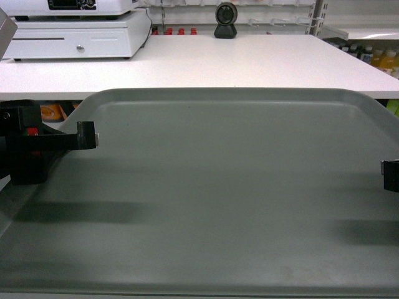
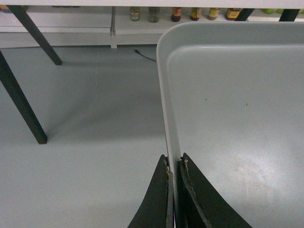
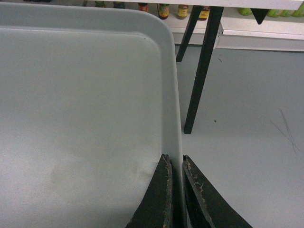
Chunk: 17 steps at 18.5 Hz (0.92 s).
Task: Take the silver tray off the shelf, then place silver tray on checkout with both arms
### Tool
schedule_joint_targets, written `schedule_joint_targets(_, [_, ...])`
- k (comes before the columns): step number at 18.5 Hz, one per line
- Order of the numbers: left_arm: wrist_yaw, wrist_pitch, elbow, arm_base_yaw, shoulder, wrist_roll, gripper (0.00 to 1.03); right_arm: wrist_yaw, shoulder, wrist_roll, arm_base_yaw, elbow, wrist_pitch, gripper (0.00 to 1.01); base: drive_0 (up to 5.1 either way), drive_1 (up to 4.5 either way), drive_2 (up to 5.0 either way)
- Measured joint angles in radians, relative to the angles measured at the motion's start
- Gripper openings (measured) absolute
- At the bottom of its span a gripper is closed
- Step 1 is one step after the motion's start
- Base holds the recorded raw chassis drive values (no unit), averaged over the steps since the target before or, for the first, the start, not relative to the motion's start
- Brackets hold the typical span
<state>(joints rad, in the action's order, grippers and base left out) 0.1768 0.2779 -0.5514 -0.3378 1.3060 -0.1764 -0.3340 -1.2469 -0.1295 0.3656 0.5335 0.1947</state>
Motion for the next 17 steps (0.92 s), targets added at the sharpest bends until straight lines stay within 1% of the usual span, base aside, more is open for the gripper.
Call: schedule_joint_targets(17, [0.002,0.0,0.0,-0.001,0.0,0.0,0.03,0.0,-0.001,0.0,0.0,0.0,0.0,0.03,0.0,0.0,0.0])
